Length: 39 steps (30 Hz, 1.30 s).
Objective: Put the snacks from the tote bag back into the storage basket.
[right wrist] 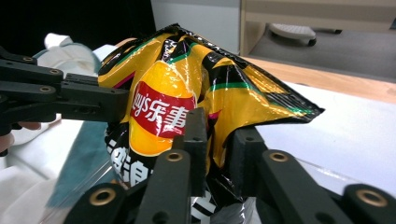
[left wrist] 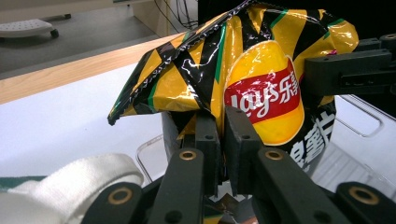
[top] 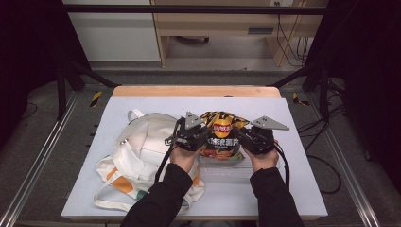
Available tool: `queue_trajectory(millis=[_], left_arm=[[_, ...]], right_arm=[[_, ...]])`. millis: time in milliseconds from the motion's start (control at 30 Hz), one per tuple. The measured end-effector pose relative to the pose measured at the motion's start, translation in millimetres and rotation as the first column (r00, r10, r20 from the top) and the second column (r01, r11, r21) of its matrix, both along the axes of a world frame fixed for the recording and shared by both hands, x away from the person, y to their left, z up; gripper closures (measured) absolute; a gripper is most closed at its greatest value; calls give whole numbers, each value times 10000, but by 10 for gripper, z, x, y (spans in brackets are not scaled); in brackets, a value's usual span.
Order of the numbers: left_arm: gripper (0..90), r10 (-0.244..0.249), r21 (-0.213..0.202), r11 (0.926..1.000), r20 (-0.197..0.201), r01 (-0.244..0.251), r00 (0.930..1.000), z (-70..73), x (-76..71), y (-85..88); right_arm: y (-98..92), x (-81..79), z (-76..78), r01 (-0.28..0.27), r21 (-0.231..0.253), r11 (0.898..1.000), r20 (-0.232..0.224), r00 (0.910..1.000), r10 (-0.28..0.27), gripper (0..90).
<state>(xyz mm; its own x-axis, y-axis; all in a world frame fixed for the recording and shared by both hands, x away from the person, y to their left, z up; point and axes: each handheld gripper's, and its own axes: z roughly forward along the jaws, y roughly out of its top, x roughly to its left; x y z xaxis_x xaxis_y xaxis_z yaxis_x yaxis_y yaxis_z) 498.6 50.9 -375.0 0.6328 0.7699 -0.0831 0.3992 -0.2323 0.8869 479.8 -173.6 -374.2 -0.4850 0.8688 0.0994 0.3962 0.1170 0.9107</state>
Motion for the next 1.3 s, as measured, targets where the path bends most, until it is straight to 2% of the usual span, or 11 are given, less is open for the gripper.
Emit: queue_trajectory(millis=[200,433,700,833,967,1233,1300], left_arm=[[834,149,-127,9998,62,-148,9999,-30,69,-27],[802,335,-36,9994,164,-335,9993,-46,130,-52],[674,529,-22,9986,200,-529,9984,-74,202,-46],[562,615,-176,9980,100,-613,9981,-82,228,-25],[486,478,-206,9987,78,-476,9988,-72,220,5],[423,125,-193,9997,281,-120,9995,-38,145,75],[416,-32,-376,9993,310,43,9995,-22,124,109]], right_arm=[[11,58,-33,260,-196,9995,326,9991,-253,716],[2,139,-67,460,-180,9988,492,9978,-450,658],[-6,223,-107,628,-142,9979,741,9953,-615,510],[-22,241,-110,758,-30,9971,773,9942,-754,431],[-48,219,-88,849,27,9964,941,9919,-848,370],[-126,108,9,870,305,9957,1578,9833,-907,255],[-141,91,24,938,326,9951,1726,9801,-980,243]])
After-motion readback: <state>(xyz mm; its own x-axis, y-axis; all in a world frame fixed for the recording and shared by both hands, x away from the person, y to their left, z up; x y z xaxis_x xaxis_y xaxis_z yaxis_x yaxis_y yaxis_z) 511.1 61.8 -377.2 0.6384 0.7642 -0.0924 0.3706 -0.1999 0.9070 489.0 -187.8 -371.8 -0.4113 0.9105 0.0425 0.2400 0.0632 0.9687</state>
